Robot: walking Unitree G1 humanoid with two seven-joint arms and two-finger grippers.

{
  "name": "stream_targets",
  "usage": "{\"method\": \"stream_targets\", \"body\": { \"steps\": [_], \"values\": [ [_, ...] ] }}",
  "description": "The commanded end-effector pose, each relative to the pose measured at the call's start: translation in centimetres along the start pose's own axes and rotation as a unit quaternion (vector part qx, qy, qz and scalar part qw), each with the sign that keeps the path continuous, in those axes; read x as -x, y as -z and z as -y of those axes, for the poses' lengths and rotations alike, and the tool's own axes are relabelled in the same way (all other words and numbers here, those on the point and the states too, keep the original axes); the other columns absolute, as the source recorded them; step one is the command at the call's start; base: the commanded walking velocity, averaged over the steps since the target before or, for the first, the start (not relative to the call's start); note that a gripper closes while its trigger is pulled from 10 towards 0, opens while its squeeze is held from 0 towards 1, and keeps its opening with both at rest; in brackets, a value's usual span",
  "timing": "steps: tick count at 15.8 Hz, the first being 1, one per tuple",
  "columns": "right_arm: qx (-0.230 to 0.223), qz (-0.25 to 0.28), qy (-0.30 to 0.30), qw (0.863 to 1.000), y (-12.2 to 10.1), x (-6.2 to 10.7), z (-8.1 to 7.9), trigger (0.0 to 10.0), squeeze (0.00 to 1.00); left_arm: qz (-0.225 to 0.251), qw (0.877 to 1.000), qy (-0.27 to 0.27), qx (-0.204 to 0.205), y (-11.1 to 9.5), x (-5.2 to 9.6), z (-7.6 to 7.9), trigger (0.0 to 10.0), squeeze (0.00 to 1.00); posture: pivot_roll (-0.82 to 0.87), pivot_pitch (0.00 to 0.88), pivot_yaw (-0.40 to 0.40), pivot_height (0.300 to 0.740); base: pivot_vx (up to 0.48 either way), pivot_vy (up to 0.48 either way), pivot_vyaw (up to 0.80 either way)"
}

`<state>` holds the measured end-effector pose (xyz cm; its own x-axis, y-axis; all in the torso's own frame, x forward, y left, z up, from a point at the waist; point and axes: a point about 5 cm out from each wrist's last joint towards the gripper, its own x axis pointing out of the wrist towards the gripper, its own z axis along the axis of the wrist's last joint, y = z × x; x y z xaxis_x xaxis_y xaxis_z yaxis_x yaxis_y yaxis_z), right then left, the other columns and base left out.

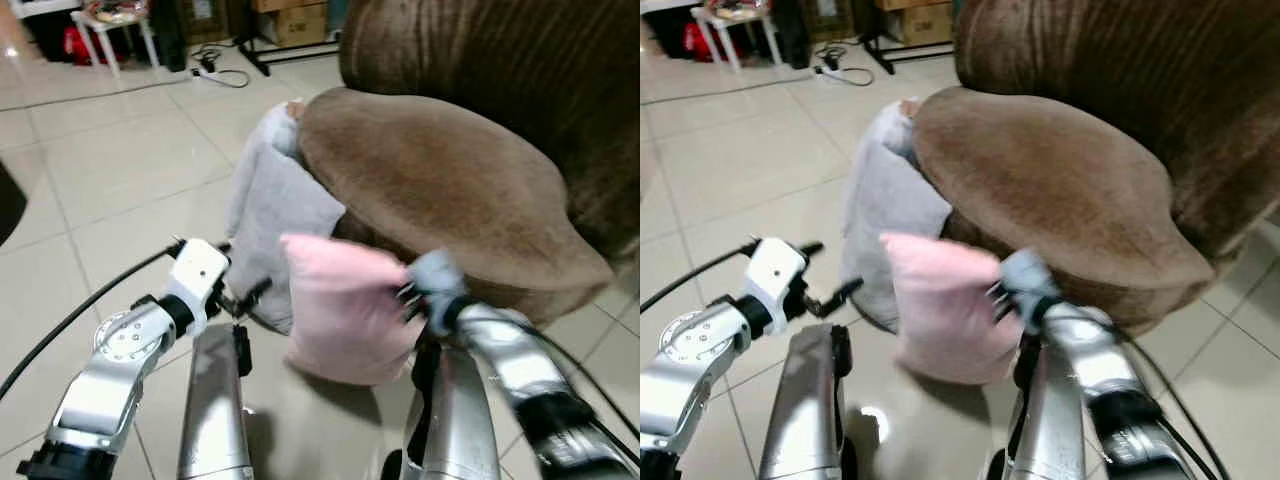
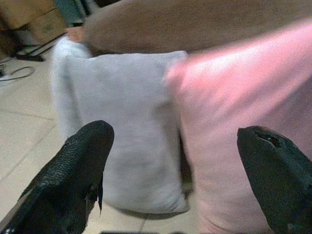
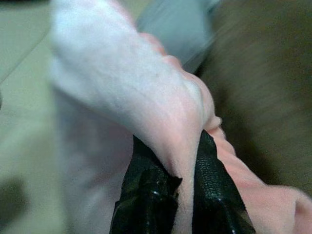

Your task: Move the pillow to the sofa from floor

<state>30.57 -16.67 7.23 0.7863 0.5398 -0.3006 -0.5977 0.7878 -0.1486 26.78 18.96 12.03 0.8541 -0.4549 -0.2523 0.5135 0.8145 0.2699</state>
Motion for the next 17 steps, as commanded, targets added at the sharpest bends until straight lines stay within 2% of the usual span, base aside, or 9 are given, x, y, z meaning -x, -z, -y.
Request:
{"method": "stream_targets", "body": {
  "steps": [1, 2, 3, 4, 6, 10, 14, 15, 17],
  "values": [
    [-0.043, 0.126, 0.061, 0.989, -5.0, 1.9, 2.6, 0.0, 0.0, 0.02, 0.999, -0.04, -0.011, -1.0, 0.2, -0.6, 10.0, 0.0, 0.0, 0.0, -0.067, 0.405, 0.0, 0.0, 0.0],
    [-0.075, 0.193, 0.089, 0.974, -7.7, 3.4, 3.7, 0.0, 0.0, 0.032, 0.998, -0.061, -0.008, -1.7, 0.3, -0.8, 10.0, 0.0, 0.0, 0.0, -0.067, 0.405, 0.0, 0.0, 0.0],
    [-0.088, 0.265, 0.14, 0.95, -11.3, 5.4, 5.6, 1.8, 0.0, 0.05, 0.996, -0.073, -0.006, -2.7, 0.5, -0.9, 10.0, 0.0, -0.01, 0.0, -0.062, 0.405, 0.0, 0.0, 0.0],
    [-0.114, 0.315, 0.161, 0.928, -13.9, 6.7, 7.1, 10.0, 0.0, 0.058, 0.996, -0.071, -0.009, -3.5, 0.6, -0.8, 10.0, 0.0, -0.01, 0.0, -0.061, 0.405, 0.0, 0.0, 0.0],
    [-0.116, 0.403, 0.188, 0.888, -18.7, 9.5, 9.5, 10.0, 0.0, 0.082, 0.994, -0.075, -0.021, -5.4, 0.2, -1.1, 10.0, 0.0, -0.01, 0.0, -0.06, 0.405, 0.0, 0.0, 0.0],
    [-0.081, 0.392, 0.246, 0.883, -21.4, 11.2, 10.6, 10.0, 0.0, 0.098, 0.99, -0.096, -0.019, -6.7, -0.1, -1.7, 10.0, 0.0, -0.01, 0.0, -0.065, 0.43, 0.0, 0.0, 0.0],
    [-0.107, 0.335, 0.262, 0.899, -19.6, 8.0, 9.3, 10.0, 0.0, 0.094, 0.989, -0.11, -0.012, -6.7, -0.1, -1.6, 10.0, 0.0, -0.01, 0.0, -0.086, 0.465, 0.0, 0.0, 0.0],
    [-0.102, 0.29, 0.264, 0.914, -18.2, 5.5, 7.3, 10.0, 0.0, 0.093, 0.989, -0.115, -0.007, -6.7, -0.4, -1.5, 10.0, 0.0, 0.0, 0.0, -0.094, 0.48, 0.0, 0.0, 0.0],
    [-0.102, 0.267, 0.255, 0.924, -17.4, 4.1, 6.0, 10.0, 0.0, 0.093, 0.989, -0.118, -0.003, -6.7, -0.4, -1.5, 10.0, 0.0, 0.0, 0.0, -0.091, 0.495, 0.0, 0.0, 0.0]
  ]
}}
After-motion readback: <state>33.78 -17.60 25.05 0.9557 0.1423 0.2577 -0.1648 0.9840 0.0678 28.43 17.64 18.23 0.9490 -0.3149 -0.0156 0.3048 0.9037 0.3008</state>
